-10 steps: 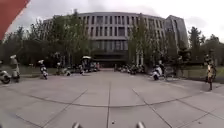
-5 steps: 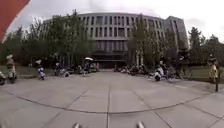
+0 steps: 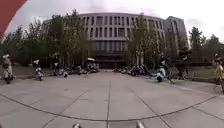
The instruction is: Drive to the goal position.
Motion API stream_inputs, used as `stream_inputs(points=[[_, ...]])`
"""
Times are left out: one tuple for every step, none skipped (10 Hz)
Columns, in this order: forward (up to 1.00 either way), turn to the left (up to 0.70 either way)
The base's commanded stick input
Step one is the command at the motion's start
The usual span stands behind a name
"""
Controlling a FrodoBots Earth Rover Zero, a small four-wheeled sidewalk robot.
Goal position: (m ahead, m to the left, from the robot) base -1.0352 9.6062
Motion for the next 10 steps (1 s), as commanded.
stream_inputs(points=[[0.45, 0.0], [0.45, 0.0], [0.45, 0.0], [0.45, 0.0], [0.45, 0.0], [0.45, 0.0], [0.45, 0.0], [0.45, 0.0], [0.45, 0.0], [0.45, 0.0]])
